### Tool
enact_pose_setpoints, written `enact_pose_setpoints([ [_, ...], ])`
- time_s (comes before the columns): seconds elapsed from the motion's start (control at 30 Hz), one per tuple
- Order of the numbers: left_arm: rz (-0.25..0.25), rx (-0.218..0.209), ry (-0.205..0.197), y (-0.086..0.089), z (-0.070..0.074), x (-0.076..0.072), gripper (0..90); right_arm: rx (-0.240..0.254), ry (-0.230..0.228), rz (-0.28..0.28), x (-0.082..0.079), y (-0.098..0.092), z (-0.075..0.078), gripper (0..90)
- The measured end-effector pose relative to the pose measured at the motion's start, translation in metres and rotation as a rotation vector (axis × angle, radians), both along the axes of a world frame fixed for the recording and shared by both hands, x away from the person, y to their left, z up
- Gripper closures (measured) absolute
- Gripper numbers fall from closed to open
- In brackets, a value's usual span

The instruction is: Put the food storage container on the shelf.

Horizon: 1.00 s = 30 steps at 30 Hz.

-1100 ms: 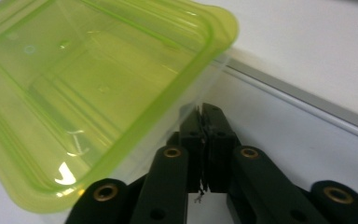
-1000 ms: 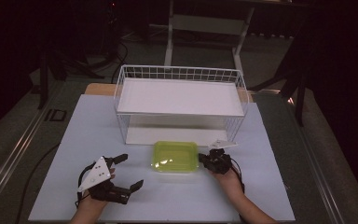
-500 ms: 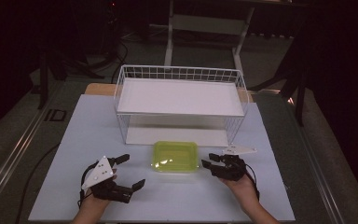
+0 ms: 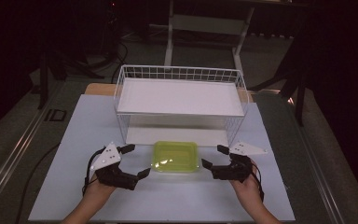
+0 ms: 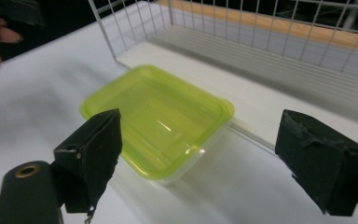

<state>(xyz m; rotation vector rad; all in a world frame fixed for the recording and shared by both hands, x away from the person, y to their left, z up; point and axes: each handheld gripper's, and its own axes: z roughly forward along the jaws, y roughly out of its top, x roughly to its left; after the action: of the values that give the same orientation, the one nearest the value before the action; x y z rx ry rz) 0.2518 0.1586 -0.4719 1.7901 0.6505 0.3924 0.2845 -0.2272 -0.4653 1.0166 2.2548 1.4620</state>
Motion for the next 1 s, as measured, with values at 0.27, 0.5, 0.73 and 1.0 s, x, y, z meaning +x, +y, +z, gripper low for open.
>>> enact_pose_setpoints([
  [0.27,-0.036,-0.031,0.116,-0.011,0.005,0.022,2.9,-0.023,0.028,-0.028,0.009,0.002,0.002,17.7],
  [0.5,-0.026,-0.046,0.244,-0.025,-0.002,0.039,2.5,-0.039,0.123,-0.04,0.018,0.017,-0.008,16.3],
  [0.73,0.041,-0.054,0.313,-0.029,-0.011,0.053,2.7,-0.008,0.197,-0.057,0.024,0.033,-0.015,11.3],
  [1.0,0.172,-0.093,0.528,-0.034,-0.028,0.066,17.5,0.035,0.37,-0.1,0.036,0.041,-0.026,19.5],
])
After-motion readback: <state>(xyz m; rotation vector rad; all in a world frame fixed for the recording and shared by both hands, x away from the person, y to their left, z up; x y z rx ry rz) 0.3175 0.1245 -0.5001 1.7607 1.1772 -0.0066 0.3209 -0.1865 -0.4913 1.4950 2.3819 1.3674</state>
